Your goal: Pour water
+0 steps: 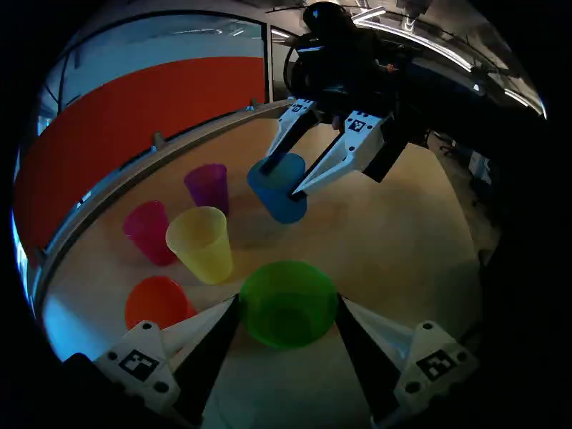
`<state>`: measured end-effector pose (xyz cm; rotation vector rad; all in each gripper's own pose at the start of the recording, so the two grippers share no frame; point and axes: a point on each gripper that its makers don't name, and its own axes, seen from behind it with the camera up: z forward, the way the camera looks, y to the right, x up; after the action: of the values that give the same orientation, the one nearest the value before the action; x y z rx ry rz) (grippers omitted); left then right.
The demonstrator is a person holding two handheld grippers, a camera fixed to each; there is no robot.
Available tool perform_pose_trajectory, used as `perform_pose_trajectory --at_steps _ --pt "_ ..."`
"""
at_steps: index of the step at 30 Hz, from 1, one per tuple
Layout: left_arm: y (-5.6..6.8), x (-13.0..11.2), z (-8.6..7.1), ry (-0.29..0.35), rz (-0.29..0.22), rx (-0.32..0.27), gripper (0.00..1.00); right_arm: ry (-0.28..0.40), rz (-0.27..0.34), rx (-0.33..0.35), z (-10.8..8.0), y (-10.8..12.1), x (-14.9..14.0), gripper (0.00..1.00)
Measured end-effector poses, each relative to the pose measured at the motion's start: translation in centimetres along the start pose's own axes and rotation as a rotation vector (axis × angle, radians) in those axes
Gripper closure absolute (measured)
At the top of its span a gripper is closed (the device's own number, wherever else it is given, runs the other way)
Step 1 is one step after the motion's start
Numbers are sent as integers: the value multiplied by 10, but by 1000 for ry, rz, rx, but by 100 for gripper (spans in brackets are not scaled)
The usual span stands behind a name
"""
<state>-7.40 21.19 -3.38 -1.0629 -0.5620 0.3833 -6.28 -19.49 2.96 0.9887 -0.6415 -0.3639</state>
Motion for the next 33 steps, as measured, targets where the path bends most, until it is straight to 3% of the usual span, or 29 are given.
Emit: perform_pose_trajectory --at_steps 13,33 --pt "2 2 -3 9 -4 -6 3 -6 4 -8 8 1 -5 8" --pt "2 -9 -7 -7 -11 -1 3 -15 15 -15 9 1 -20 8"
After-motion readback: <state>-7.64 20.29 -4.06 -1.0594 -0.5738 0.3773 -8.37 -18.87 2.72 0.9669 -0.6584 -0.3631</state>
